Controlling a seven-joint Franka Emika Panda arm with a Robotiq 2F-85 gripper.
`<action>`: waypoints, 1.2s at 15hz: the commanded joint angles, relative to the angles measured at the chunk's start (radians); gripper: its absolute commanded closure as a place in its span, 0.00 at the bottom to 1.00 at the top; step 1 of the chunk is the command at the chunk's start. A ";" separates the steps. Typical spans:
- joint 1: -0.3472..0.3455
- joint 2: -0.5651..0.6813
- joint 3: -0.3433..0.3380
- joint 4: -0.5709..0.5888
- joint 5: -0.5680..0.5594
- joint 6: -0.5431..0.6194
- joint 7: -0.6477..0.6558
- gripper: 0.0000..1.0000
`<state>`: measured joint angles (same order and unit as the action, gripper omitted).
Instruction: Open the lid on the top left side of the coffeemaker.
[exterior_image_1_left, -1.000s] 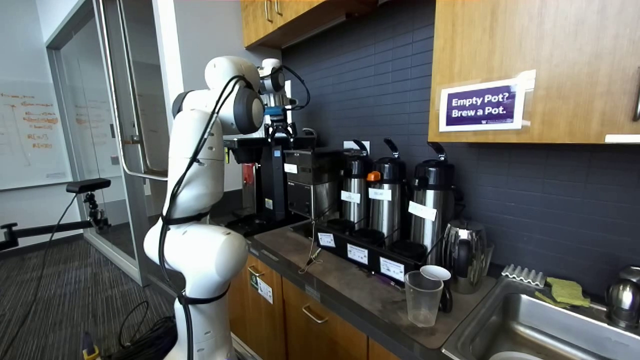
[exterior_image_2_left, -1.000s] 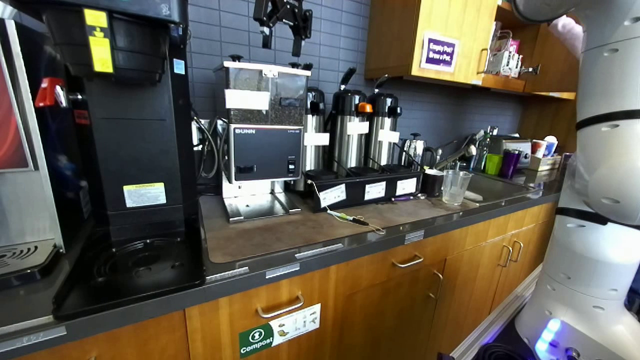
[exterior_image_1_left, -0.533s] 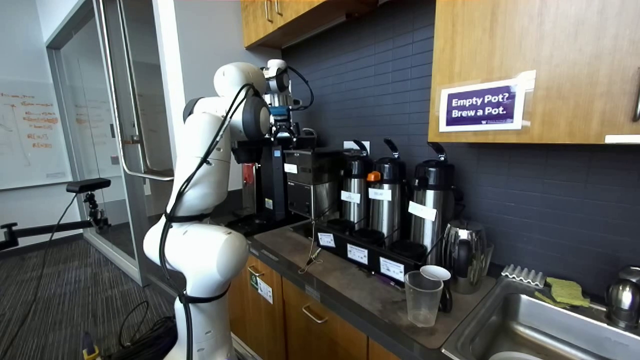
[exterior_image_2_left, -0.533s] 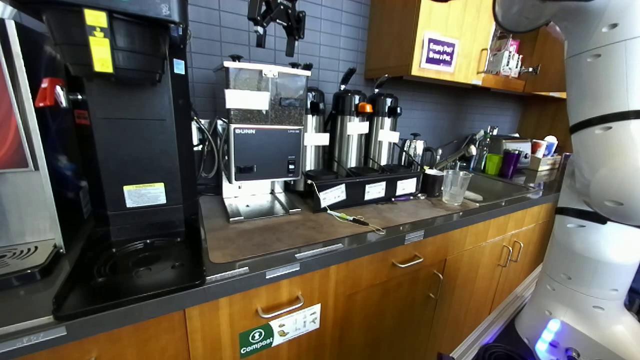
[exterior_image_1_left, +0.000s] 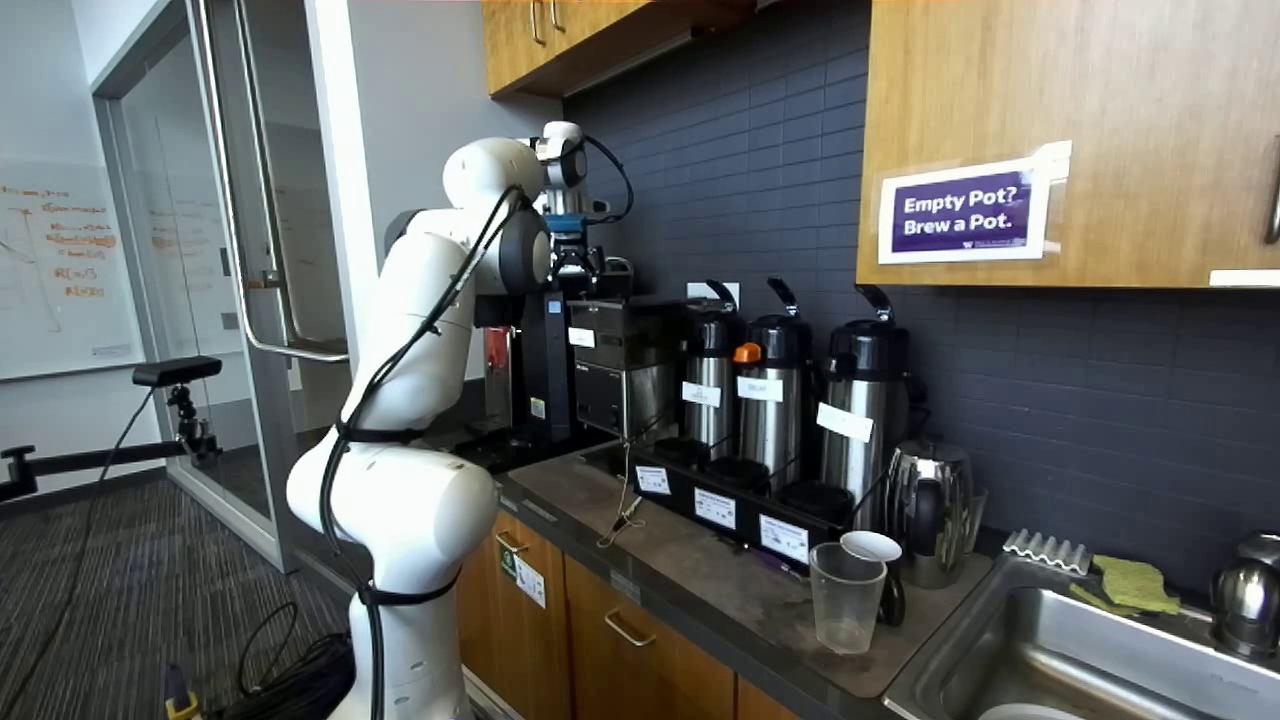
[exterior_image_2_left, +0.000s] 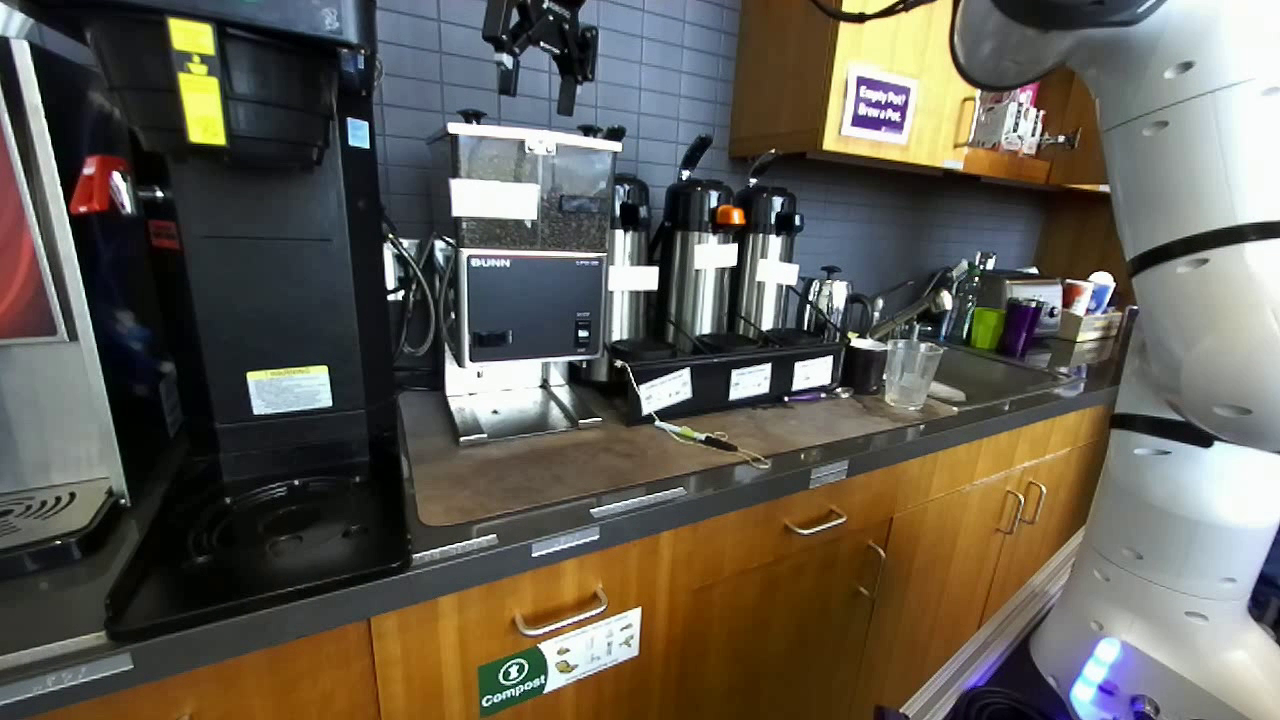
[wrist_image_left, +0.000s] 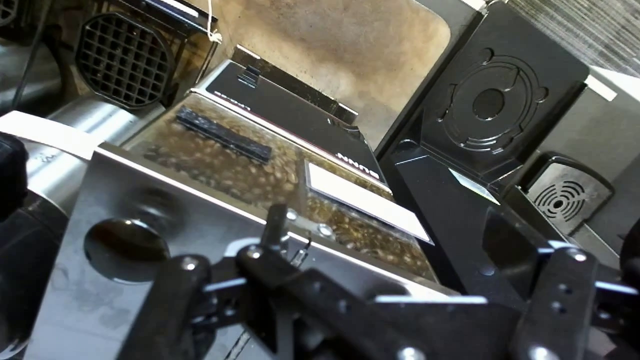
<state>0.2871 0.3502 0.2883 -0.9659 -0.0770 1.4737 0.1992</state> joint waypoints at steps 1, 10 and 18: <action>0.019 0.059 0.002 0.102 -0.015 -0.045 -0.011 0.00; 0.050 0.109 0.008 0.177 -0.010 -0.034 -0.041 0.00; 0.054 0.142 0.015 0.224 0.000 -0.025 -0.117 0.00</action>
<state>0.3357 0.4627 0.2968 -0.7985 -0.0770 1.4592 0.1175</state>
